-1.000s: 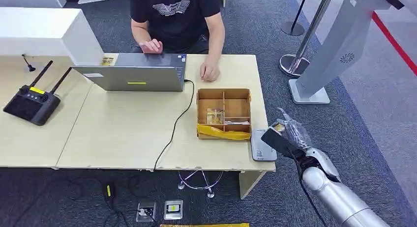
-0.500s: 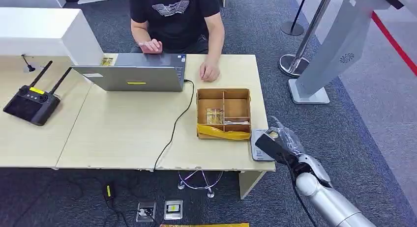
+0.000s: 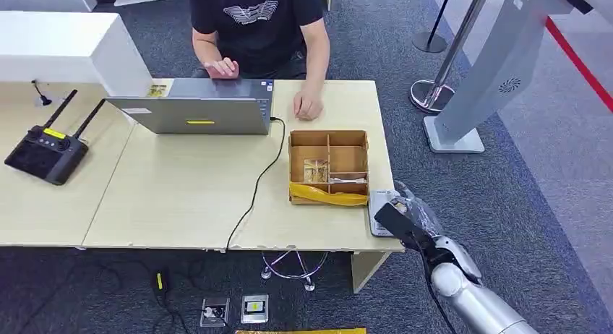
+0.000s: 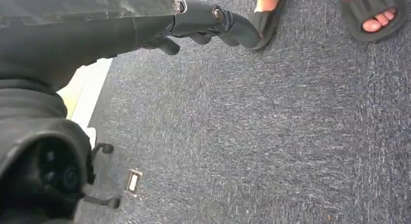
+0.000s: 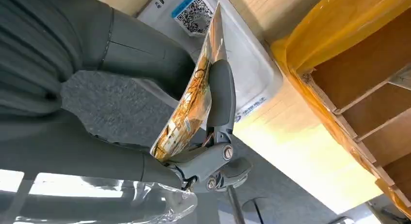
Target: Pass the card to the sensor for recognition and then transmit it.
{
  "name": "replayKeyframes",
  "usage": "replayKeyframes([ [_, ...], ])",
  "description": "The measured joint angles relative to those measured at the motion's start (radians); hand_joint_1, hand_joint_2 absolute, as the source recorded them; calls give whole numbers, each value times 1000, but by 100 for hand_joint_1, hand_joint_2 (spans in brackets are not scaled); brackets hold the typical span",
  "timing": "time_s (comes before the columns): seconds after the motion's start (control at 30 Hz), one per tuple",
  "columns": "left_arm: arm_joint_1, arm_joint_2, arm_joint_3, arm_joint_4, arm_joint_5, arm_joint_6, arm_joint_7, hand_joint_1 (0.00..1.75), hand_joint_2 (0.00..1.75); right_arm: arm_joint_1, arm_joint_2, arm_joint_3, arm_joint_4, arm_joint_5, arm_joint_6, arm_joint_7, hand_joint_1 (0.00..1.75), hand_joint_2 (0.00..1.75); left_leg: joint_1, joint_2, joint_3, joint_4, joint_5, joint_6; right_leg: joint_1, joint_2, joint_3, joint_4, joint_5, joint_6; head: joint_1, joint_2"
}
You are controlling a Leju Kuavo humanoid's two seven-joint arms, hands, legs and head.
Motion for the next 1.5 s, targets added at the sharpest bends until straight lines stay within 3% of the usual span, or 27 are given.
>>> replayKeyframes([
  [0.5,0,3,0,0,-2,0,0,0,0,-7,-7,3,-21,-14,-3,8,175,175,0,0,0,0,0,0,0,0,0,0,0,0,0,0],
  [0.87,0,2,0,0,-11,-7,-22,0,0,-80,-29,-37,-227,51,23,86,175,175,0,1,1,0,0,0,0,0,0,0,0,0,0,0],
  [1.1,0,1,0,0,-24,-10,-33,0,0,-127,-27,-91,-315,79,35,68,175,175,0,1,0,0,0,0,0,0,0,0,0,0,0,0],
  [1.37,0,-3,0,0,-27,-10,-39,0,0,-180,-12,-137,-319,91,48,47,175,175,0,0,0,0,0,0,0,0,1,0,0,0,0,0],
  [1.5,-1,-5,0,0,-40,-11,-58,0,0,-243,21,-145,-301,109,59,3,175,175,0,3,-1,0,0,0,0,2,-1,1,1,0,0,0],
])
